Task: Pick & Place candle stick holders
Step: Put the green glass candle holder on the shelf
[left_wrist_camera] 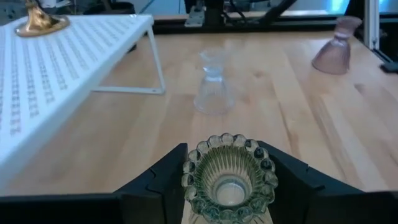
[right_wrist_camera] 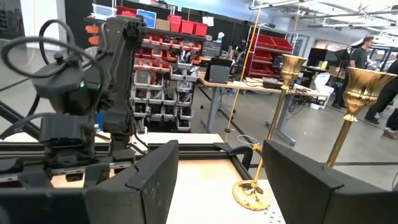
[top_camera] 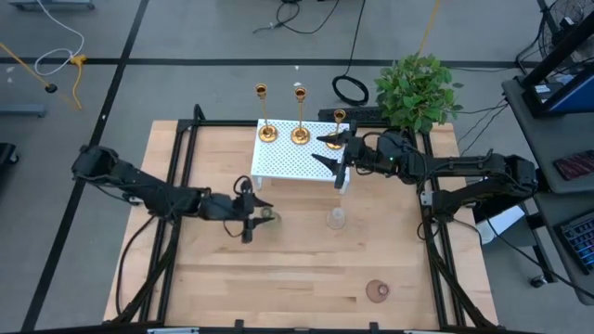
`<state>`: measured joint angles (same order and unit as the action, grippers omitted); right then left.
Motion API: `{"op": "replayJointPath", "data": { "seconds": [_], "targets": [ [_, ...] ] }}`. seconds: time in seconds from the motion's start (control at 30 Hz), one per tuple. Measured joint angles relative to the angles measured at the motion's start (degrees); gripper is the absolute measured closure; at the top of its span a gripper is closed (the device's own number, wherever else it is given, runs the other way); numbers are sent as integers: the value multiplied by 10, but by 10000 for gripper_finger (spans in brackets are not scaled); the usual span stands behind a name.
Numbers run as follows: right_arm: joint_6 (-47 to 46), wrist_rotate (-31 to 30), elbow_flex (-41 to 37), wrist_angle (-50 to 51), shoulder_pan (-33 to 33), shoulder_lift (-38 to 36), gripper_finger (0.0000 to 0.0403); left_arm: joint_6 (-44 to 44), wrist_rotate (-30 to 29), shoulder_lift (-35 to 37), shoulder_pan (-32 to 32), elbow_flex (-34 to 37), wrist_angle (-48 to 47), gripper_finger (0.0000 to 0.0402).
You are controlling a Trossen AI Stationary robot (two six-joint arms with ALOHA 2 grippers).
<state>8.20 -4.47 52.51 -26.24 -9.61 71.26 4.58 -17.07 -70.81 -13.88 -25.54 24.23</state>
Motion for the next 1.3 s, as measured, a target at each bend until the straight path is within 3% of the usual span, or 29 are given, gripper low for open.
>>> {"op": "replayJointPath", "data": {
  "seconds": [0.27,0.73,0.93,1.1,1.3],
  "targets": [
    [1,0,0,7,0,0,177,-57,43,0,45,-49,-11,227],
    [1,0,0,26,0,0,177,-125,58,0,140,-166,-139,220],
    [2,0,0,26,0,0,177,-121,82,0,195,-178,-156,230],
    [2,0,0,26,0,0,177,-122,96,0,225,-179,-156,211],
    [12,0,0,26,0,0,177,-124,98,0,252,-179,-156,230]
  ]
}}
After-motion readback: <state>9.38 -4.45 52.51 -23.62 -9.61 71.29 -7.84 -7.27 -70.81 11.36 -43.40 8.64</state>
